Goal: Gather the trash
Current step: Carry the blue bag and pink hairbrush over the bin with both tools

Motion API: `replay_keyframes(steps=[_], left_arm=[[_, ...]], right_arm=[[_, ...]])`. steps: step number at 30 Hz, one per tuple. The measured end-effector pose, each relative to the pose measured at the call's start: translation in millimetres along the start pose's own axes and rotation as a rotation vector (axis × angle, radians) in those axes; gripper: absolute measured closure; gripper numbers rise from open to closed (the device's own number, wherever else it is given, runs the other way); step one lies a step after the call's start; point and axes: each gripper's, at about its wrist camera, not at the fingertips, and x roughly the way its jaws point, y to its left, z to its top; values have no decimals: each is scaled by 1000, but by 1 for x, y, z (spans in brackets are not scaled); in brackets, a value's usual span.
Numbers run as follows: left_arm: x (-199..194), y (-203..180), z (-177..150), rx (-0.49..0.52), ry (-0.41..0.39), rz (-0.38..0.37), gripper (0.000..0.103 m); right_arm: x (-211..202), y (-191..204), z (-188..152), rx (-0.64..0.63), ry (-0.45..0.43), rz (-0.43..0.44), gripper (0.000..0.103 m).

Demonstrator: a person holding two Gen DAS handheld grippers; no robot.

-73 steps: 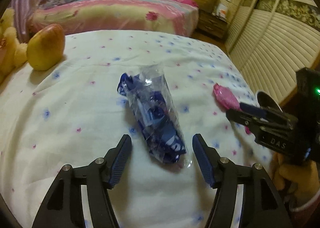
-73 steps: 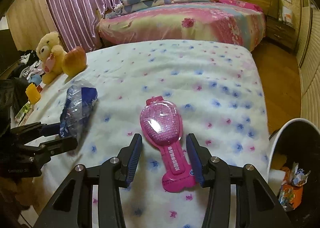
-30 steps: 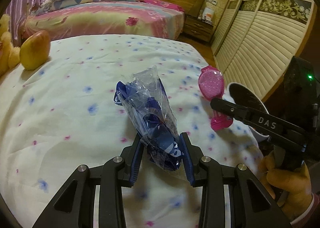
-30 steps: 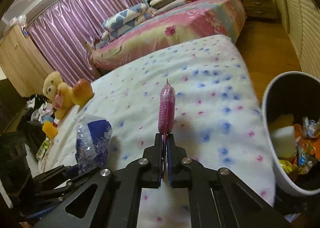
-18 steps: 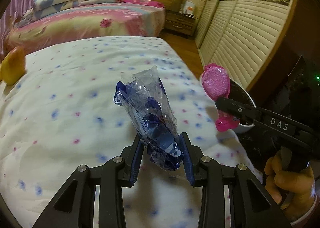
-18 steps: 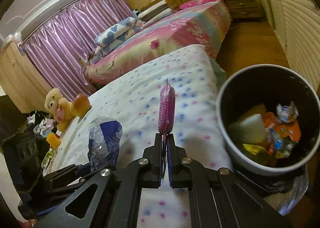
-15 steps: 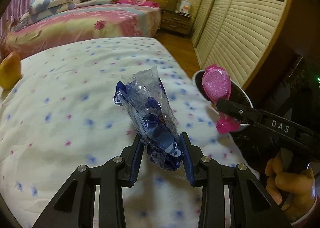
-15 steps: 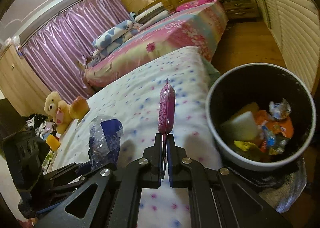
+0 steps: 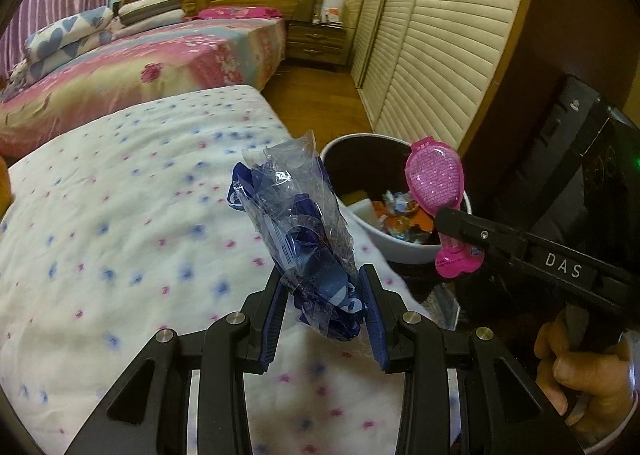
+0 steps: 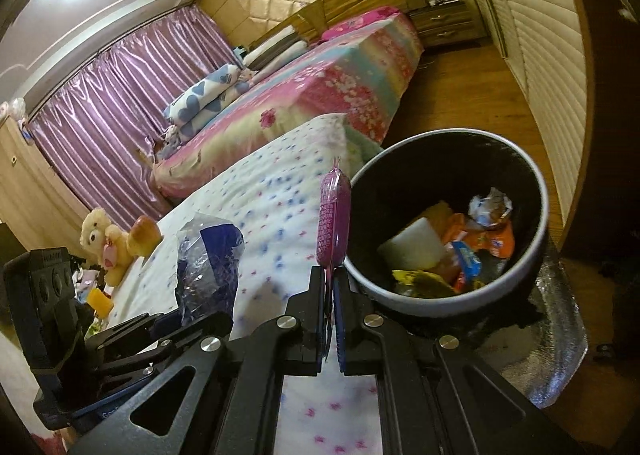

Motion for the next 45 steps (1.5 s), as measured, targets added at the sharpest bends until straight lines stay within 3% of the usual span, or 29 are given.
replay_keyframes(steps=[45], left_arm=[[49,-45,35,101,25,-20,68]], right_arm=[[-11,-48,25,66,-45,-69,99]])
